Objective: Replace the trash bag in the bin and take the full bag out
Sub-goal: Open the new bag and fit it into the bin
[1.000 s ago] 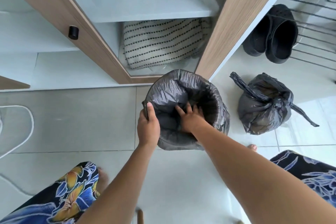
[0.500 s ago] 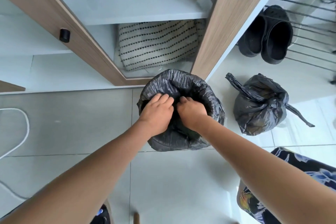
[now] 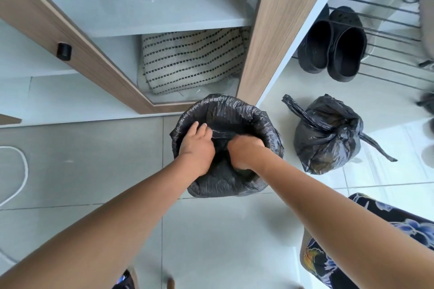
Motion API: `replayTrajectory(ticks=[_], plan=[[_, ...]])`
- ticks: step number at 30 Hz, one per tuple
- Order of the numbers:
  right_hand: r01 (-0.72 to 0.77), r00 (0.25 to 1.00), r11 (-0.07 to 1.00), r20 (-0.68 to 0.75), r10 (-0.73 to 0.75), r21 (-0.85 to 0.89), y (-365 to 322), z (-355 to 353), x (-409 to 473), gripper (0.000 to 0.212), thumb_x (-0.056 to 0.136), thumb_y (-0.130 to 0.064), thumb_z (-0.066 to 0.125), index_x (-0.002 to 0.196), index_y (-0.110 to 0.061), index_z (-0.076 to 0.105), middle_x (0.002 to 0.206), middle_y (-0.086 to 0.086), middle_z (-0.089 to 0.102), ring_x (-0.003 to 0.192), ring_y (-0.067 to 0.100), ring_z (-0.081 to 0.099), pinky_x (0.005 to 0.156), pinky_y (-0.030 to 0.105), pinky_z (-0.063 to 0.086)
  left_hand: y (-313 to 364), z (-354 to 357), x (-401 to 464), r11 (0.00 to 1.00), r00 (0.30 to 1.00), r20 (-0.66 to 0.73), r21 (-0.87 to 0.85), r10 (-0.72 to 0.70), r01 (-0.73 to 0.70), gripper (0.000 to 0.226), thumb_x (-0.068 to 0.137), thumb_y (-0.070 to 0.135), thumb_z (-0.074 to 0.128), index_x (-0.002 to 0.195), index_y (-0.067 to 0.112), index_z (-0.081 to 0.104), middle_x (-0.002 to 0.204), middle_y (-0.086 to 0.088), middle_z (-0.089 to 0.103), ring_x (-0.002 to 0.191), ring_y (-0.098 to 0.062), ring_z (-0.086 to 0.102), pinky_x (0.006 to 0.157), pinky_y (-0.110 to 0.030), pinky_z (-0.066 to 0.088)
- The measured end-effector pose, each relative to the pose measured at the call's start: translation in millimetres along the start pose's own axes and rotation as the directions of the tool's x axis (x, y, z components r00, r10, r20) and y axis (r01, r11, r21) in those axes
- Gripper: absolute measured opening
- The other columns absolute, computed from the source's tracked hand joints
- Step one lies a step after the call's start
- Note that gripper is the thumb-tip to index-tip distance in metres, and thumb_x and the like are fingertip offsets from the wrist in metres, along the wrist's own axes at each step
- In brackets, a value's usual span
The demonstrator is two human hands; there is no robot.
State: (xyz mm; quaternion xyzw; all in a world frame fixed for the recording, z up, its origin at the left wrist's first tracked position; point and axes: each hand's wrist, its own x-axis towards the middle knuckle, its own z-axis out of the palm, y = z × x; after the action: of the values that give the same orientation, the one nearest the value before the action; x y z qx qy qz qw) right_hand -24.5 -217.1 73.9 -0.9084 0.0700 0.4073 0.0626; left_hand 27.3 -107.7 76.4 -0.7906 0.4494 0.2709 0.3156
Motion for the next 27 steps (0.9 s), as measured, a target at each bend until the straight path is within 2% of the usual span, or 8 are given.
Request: replayTrajectory(ticks=[3,6,8,11,14,18,22,27], plan=[[-0.001,1.000,0.982,0.001,0.001,0.189,-5,-4,3,0.036,0.095,-0.021,0.038,0.123,-0.007,0.056,0.128,0.014,0.058,0.115,0.032,0.057,0.093,0.040,0.050,-1,-6,-5,0.991,0.993,-0.114,-0.131,0.008,-0.024,0.050,0.088,0.018,0.052,0.136,0.009,0.049,0.145,-0.011,0.035,0.139,-0.028,0.027,0.122,-0.038,0.004],[0.082,0.960,0.996,0.264,-0.090,0.042,-13,9,0,0.037,0.094,-0.025,0.039,0.119,-0.009,0.060,0.126,0.012,0.060,0.113,0.031,0.056,0.100,0.043,0.046,-4,-3,2,0.992,1.000,-0.025,-0.125,-0.016,0.013,0.054,0.092,0.024,0.047,0.144,0.010,0.039,0.152,-0.011,0.030,0.146,-0.027,0.016,0.122,-0.041,0.000],[0.130,0.938,0.991,0.326,-0.114,-0.026,-15,14,-3,0.035,0.091,-0.018,0.042,0.119,-0.008,0.061,0.126,0.012,0.060,0.114,0.031,0.055,0.101,0.042,0.045,-5,1,5,0.995,0.998,0.058,-0.089,-0.033,0.038,0.057,0.094,0.031,0.045,0.147,0.011,0.035,0.158,-0.011,0.020,0.149,-0.028,0.005,0.121,-0.044,-0.004],[0.050,0.989,0.988,0.131,-0.070,0.149,-13,9,1,0.035,0.090,-0.013,0.044,0.120,-0.004,0.058,0.127,0.014,0.057,0.115,0.032,0.055,0.095,0.039,0.047,1,0,-1,0.992,1.000,0.022,-0.127,0.000,0.003,0.051,0.095,0.030,0.043,0.142,0.013,0.043,0.158,-0.011,0.019,0.149,-0.027,0.002,0.122,-0.043,-0.006],[-0.044,0.994,0.957,-0.081,0.069,0.285,-5,0,10,0.045,0.092,-0.012,0.043,0.136,-0.006,0.041,0.140,0.015,0.036,0.129,0.034,0.039,0.101,0.045,0.042,8,-3,-16,0.968,0.999,-0.046,-0.249,0.013,-0.024,0.053,0.096,0.042,0.038,0.136,0.010,0.051,0.152,-0.013,0.030,0.145,-0.027,0.018,0.122,-0.040,0.001],[-0.097,0.994,0.907,-0.002,0.108,0.410,9,4,20,0.060,0.091,-0.008,0.039,0.148,-0.007,0.020,0.154,0.018,0.016,0.138,0.037,0.032,0.113,0.041,0.032,13,1,-27,0.965,0.970,0.234,-0.263,0.067,-0.004,0.077,0.092,0.065,0.022,0.137,0.009,0.051,0.151,-0.015,0.035,0.142,-0.028,0.027,0.121,-0.044,0.000],[-0.046,0.990,0.872,-0.095,0.105,0.487,2,4,10,0.056,0.093,-0.012,0.037,0.147,-0.006,0.023,0.151,0.017,0.025,0.136,0.036,0.034,0.111,0.041,0.035,12,-3,-26,0.952,0.981,0.186,-0.305,0.050,0.009,0.076,0.092,0.065,0.022,0.132,0.010,0.056,0.152,-0.014,0.035,0.143,-0.026,0.026,0.122,-0.043,0.001],[0.089,0.897,0.900,-0.427,0.113,0.426,0,6,-28,0.039,0.092,-0.018,0.041,0.128,-0.006,0.049,0.129,0.013,0.047,0.121,0.032,0.045,0.084,0.039,0.048,3,-20,-35,0.932,0.999,0.030,-0.364,0.014,-0.002,0.057,0.096,0.048,0.036,0.132,0.008,0.054,0.148,-0.015,0.036,0.142,-0.028,0.026,0.121,-0.039,0.012]])
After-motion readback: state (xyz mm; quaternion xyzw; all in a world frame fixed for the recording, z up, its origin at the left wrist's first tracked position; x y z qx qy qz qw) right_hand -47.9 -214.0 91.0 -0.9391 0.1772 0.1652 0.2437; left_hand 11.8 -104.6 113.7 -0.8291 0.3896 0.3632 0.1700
